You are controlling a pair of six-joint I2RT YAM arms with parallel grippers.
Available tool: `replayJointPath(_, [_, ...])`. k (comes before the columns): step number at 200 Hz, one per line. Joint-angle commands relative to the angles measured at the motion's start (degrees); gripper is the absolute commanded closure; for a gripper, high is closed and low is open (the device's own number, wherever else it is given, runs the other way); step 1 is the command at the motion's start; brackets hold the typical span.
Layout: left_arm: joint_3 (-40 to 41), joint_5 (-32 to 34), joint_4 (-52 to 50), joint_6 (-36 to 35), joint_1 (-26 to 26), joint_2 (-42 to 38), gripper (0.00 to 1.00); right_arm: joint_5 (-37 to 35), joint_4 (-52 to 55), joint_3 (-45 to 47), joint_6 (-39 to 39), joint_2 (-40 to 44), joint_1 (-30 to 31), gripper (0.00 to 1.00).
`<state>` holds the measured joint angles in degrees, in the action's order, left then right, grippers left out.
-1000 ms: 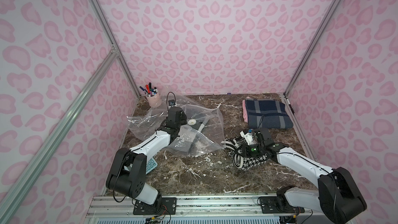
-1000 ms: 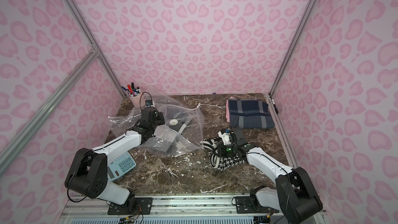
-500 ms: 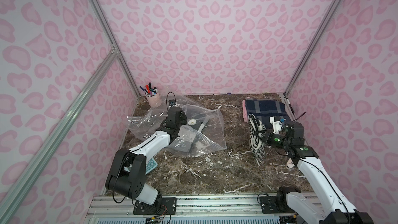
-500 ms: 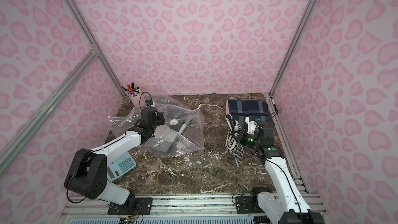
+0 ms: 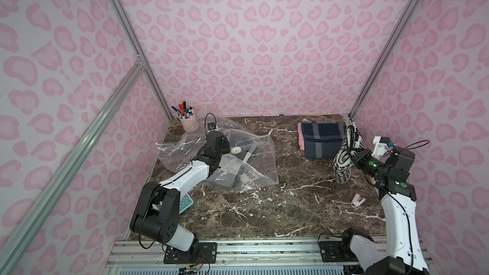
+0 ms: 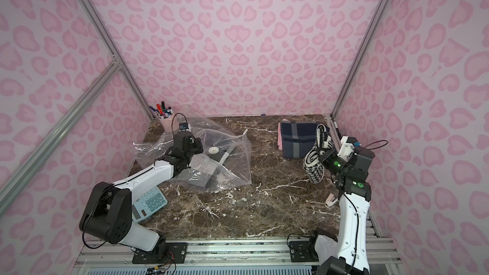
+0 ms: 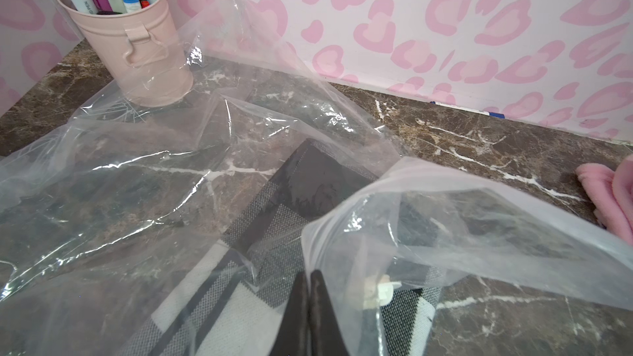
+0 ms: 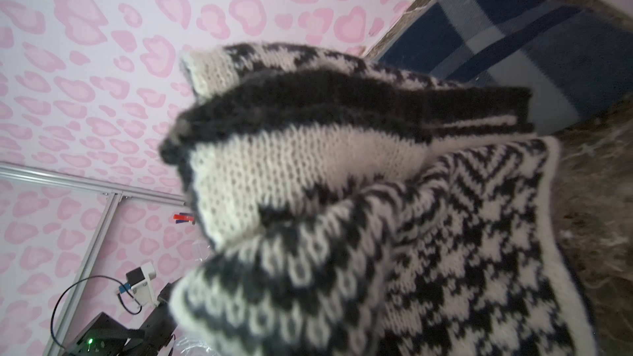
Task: Take the blanket out of the vacuum bag
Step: Place the blanket at the corner of the board.
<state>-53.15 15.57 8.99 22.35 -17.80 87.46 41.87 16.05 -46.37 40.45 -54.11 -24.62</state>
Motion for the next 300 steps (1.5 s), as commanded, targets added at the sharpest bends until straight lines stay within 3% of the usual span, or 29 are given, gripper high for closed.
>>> replayJointPath(1, [0.15, -0.02, 1.03, -0.19, 0.11, -0.28, 0.96, 1.99, -3.38, -0.95, 1.25, -1.67, -2.97, 1.00])
replayJointPath(97, [-0.55, -0.19, 0.54, -0.55, 0.12, -0.10, 0.96, -7.77, -8.87, -10.84, 2.21, -13.90, -7.85, 1.00])
replayJointPath(181, [-3.02, -0.63, -0.56, -0.86, 0.05, -0.88, 0.96, -7.99, -8.45, -25.42, -2.56, -31.84, -7.47, 1.00])
replayJointPath(300, [-2.14, -0.03, -0.56, -1.25, -0.03, -1.95, 0.96, -19.77, -1.88, -43.06, -10.09, -48.50, 5.18, 1.00])
